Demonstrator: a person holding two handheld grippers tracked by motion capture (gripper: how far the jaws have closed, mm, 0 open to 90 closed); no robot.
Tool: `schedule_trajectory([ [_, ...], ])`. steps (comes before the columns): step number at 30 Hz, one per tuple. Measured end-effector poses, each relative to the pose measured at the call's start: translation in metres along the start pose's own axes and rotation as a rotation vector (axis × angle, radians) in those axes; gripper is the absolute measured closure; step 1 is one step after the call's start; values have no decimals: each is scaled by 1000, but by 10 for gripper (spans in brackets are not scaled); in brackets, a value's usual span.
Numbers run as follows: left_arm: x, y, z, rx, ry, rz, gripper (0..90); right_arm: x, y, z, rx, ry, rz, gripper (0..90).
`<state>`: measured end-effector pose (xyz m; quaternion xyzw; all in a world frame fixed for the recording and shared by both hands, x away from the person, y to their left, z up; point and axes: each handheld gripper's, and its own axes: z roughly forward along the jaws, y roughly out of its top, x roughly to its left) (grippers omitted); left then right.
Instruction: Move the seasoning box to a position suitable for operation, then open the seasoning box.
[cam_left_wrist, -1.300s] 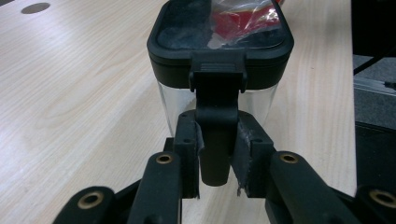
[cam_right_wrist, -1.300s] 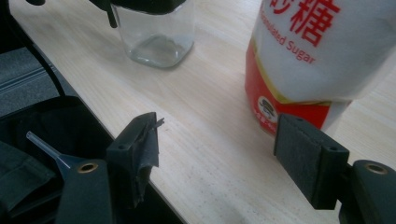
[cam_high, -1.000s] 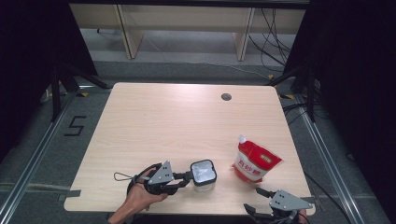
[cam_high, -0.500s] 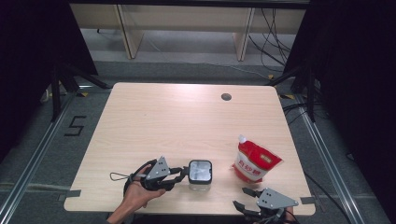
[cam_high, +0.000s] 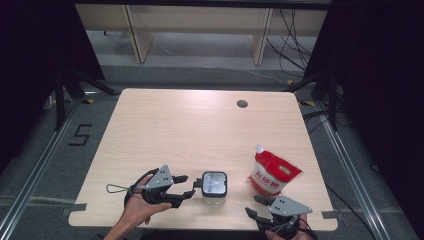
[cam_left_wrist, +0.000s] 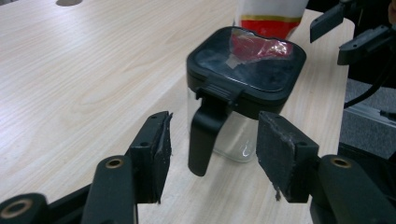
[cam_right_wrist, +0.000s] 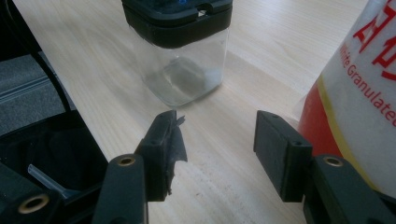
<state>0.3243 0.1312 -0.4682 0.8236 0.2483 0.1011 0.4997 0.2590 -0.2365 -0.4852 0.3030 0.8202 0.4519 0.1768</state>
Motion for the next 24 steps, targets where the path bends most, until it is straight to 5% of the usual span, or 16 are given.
schedule_trajectory([
  [7,5,2,-2,-10,5,-30,464,4,3,5,-4,13,-31,506],
  [12,2,10,-5,-46,2,-17,656,3,5,9,-8,15,-16,564],
  [13,3,12,-6,-52,1,11,694,4,6,9,-5,16,-12,573],
  [16,-1,14,-6,-71,-2,-19,778,4,8,13,-13,25,-18,590],
  [24,-6,24,6,-41,29,42,889,4,18,26,-23,28,-38,700],
])
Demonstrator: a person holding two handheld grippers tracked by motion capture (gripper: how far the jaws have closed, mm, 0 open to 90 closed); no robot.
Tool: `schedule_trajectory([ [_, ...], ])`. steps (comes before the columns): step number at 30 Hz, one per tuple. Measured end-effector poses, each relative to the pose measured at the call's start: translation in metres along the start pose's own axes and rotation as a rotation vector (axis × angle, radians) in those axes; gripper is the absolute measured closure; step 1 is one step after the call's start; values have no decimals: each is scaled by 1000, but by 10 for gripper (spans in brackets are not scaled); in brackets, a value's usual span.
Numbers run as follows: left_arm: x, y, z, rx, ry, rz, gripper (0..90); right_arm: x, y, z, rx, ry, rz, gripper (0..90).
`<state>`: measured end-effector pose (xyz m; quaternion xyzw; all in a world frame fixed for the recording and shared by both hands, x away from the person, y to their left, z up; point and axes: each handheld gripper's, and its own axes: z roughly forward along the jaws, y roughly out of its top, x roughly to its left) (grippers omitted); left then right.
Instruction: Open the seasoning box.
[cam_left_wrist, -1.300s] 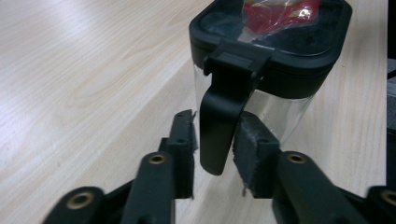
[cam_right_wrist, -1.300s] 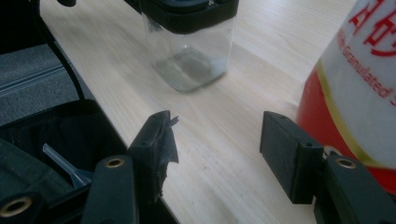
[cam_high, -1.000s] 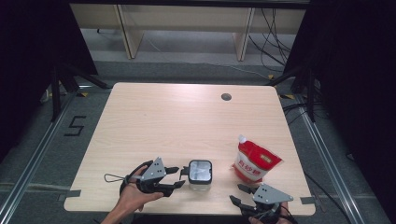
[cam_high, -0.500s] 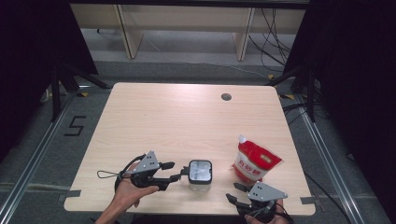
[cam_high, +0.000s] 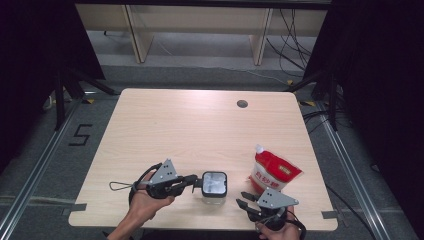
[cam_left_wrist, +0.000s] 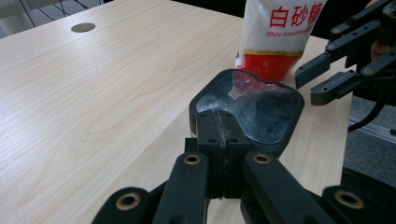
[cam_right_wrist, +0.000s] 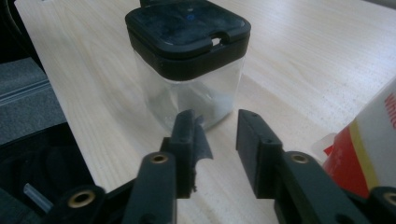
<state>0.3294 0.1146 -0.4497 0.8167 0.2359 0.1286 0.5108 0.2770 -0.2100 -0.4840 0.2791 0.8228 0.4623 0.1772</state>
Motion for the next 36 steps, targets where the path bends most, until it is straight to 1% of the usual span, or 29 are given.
schedule_trajectory([
  [1,-1,1,1,10,4,3,890,0,1,0,3,-12,-3,710],
  [2,-3,1,4,-3,4,-15,890,0,2,1,-1,-9,-15,727],
  [3,-3,1,5,1,-2,0,890,-1,2,1,-6,-12,-22,736],
  [5,-4,0,7,5,6,-2,890,-1,3,2,-11,-7,-26,744],
  [6,-5,0,8,13,11,3,890,-1,4,1,-14,-17,-29,763],
  [7,-5,-1,8,11,15,-15,890,-1,4,1,-15,-18,-29,767],
  [8,-4,0,8,13,11,3,890,-1,5,2,-14,-16,-32,771],
  [10,-4,0,8,12,13,-2,890,-1,5,3,-12,-15,-32,780],
  [11,-5,-1,8,11,18,-12,890,0,6,6,-11,-6,-36,794],
  [12,-4,-1,8,13,12,1,890,1,6,6,-10,-8,-43,797],
  [14,-4,-1,8,8,16,-13,890,2,8,8,-10,-11,-43,808],
  [15,-4,-2,8,15,16,-5,890,2,10,10,-15,-4,-58,813],
  [16,-3,-1,8,14,11,7,890,3,10,11,-20,-3,-59,819],
  [17,-3,-2,8,6,10,-7,890,3,11,11,-15,-4,-64,826],
  [19,-2,-2,7,13,13,-2,890,3,13,14,-20,-2,-72,833],
  [20,-3,-2,8,7,14,-17,890,3,13,14,-18,0,-72,839],
  [21,-2,-2,8,12,15,-10,890,3,14,15,-18,2,-75,843],
  [22,-2,-2,8,6,13,-10,890,4,15,16,-23,1,-77,848],
  [23,-2,-2,8,11,15,-9,890,4,15,16,-24,-5,-81,852],
  [24,-2,-2,7,9,14,-11,890,4,16,17,-29,8,-81,857],
  [25,-3,-3,7,9,16,-20,890,4,17,16,-27,5,-82,862],
  [26,-3,-3,7,7,16,-23,890,5,17,16,-25,1,-67,865],
  [27,-1,-3,7,7,11,-6,890,4,18,18,-37,21,-79,867],
  [28,-1,-3,7,7,11,-6,890,4,18,18,-37,21,-79,867],
  [29,-1,-3,7,8,11,-4,890,4,19,17,-31,8,-83,875],
  [33,-1,-4,7,3,12,-4,890,5,20,19,-31,7,-73,880],
  [34,-1,-4,7,3,11,-7,891,5,21,20,-31,17,-82,882],
  [35,-3,-5,8,-14,13,-39,891,5,22,20,-31,17,-81,883],
  [36,-2,-5,8,-14,13,-39,890,6,23,21,-31,19,-82,885],
])
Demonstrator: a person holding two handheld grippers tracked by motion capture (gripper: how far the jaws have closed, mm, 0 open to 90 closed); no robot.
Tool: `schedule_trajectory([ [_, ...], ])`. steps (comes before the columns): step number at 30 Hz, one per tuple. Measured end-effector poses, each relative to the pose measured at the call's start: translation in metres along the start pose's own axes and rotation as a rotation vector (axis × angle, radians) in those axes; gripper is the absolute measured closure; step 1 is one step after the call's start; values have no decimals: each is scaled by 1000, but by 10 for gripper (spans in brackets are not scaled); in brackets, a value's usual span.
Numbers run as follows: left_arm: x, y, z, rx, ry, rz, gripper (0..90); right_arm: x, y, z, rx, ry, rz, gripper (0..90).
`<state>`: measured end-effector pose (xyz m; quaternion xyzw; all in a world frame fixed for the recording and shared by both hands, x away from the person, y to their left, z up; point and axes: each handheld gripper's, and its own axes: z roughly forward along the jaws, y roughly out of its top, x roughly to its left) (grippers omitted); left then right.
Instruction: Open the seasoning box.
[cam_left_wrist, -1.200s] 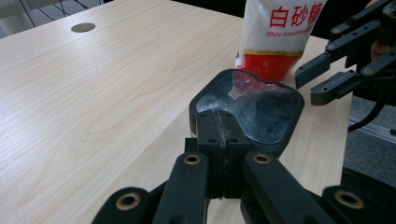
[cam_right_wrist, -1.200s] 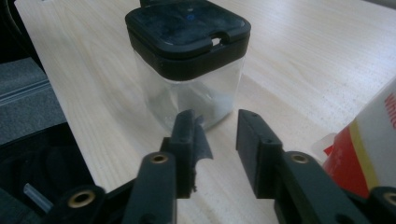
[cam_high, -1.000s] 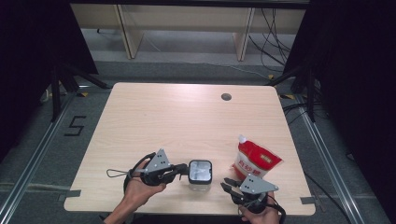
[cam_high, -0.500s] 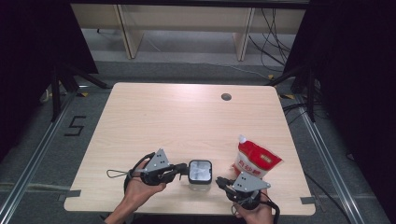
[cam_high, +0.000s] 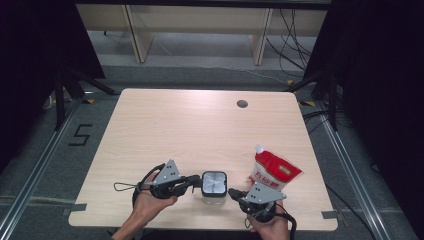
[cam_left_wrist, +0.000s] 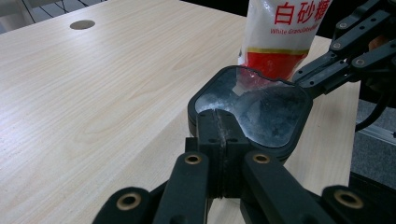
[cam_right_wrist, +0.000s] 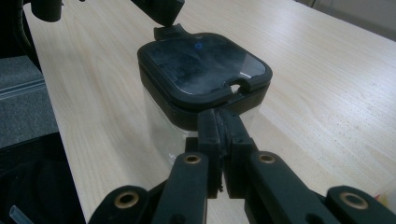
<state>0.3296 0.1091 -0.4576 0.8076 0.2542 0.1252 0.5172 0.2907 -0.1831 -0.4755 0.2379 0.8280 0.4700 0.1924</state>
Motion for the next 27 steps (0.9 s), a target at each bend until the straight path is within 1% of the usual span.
schedule_trajectory([
  [2,0,0,0,-1,1,-2,891,0,1,0,7,-4,0,885],
  [3,0,0,0,-2,1,-2,891,1,1,2,-2,-1,3,888],
  [4,0,0,0,-3,2,-2,891,1,1,1,1,-3,3,888],
  [5,0,0,0,-3,0,-2,891,0,2,2,2,5,-2,888],
  [6,0,-1,0,-3,1,-13,891,0,2,2,1,3,-2,888],
  [7,0,-1,0,-3,-2,-4,891,-1,2,2,6,8,-10,888],
  [9,1,-1,0,-5,-3,-8,891,0,4,0,5,-1,3,889],
  [11,0,-1,0,-3,-2,-6,891,0,5,1,-5,7,-5,889],
  [12,0,-1,0,-2,3,-14,891,0,6,1,-4,10,-5,890],
  [13,0,-1,0,1,1,-6,891,0,7,0,0,-2,-8,891],
  [14,0,-1,0,1,1,-6,891,0,8,0,-4,-1,2,892],
  [15,1,-1,-1,2,-1,-3,891,0,8,0,-9,6,-6,891],
  [17,3,-1,0,-3,-5,8,878,1,9,0,-6,7,13,892],
  [18,2,-1,0,-4,3,-6,865,0,10,1,-13,14,1,895],
  [19,4,-1,-1,-4,4,7,839,0,11,2,-16,17,2,896],
  [20,4,-1,-2,-4,6,-2,813,0,11,2,-13,22,-1,896],
  [21,6,-2,-3,-10,4,-2,765,0,13,1,-11,18,0,897],
  [22,6,-2,-5,-10,9,-11,720,0,13,1,-14,22,-1,896],
  [23,8,-2,-7,-12,-2,-18,684,0,14,0,-10,14,14,896],
  [24,9,-3,-9,-11,-12,-12,655,-1,15,2,-20,18,-2,896],
  [25,9,-4,-11,-10,-10,-8,622,-1,15,2,-21,19,-7,896],
  [26,11,-7,-13,-18,-17,5,597,-1,15,2,-21,25,-1,896],
  [27,12,-9,-14,-16,-20,-5,556,-1,16,2,-29,10,2,896],
])
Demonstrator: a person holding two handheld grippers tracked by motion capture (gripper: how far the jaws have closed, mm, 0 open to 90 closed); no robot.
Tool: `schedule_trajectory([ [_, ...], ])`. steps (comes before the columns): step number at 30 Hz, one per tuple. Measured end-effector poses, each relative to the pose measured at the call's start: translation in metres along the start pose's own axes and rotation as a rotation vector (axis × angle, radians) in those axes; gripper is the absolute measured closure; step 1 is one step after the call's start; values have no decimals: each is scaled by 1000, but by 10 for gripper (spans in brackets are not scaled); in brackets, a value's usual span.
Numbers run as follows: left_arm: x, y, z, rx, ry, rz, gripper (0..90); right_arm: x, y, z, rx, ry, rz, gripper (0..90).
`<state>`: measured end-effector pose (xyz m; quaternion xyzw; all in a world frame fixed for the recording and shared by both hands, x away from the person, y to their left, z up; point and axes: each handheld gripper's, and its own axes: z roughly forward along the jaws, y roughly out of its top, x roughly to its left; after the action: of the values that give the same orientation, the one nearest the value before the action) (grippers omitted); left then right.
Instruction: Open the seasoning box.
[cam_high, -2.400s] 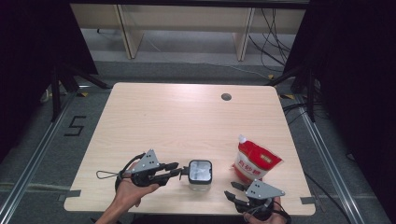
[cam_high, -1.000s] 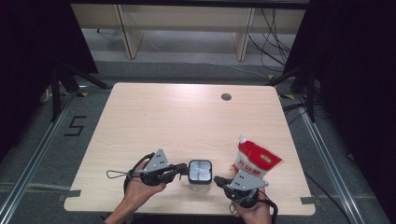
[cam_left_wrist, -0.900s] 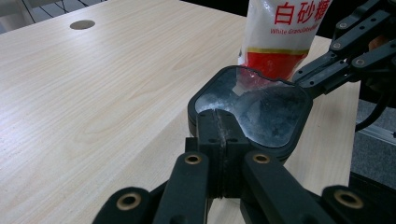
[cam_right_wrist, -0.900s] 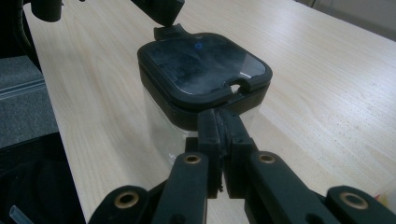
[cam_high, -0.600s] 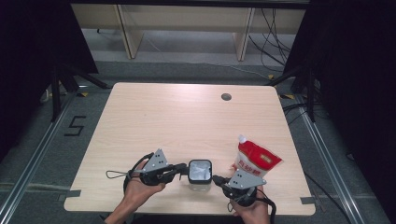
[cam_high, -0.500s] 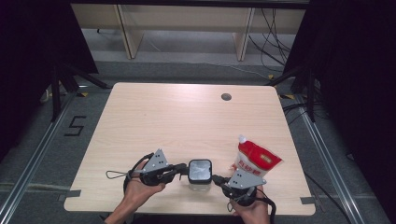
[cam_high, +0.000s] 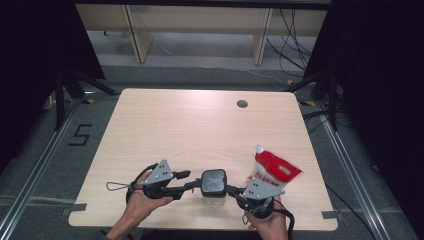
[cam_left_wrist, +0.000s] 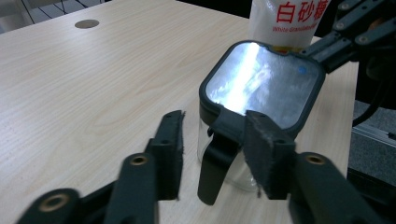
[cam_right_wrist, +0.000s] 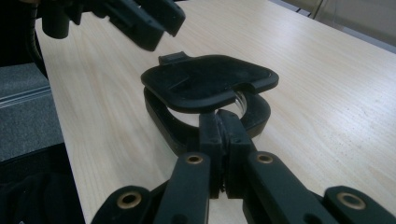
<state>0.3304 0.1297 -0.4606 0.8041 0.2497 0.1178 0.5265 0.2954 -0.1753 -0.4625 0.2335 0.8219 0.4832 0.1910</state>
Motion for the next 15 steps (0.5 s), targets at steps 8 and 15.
schedule_trajectory([
  [8,1,-24,6,94,-59,80,486,-2,6,-1,4,6,-10,896],
  [15,7,-36,26,133,-76,130,527,-1,10,-2,-3,0,-10,896],
])
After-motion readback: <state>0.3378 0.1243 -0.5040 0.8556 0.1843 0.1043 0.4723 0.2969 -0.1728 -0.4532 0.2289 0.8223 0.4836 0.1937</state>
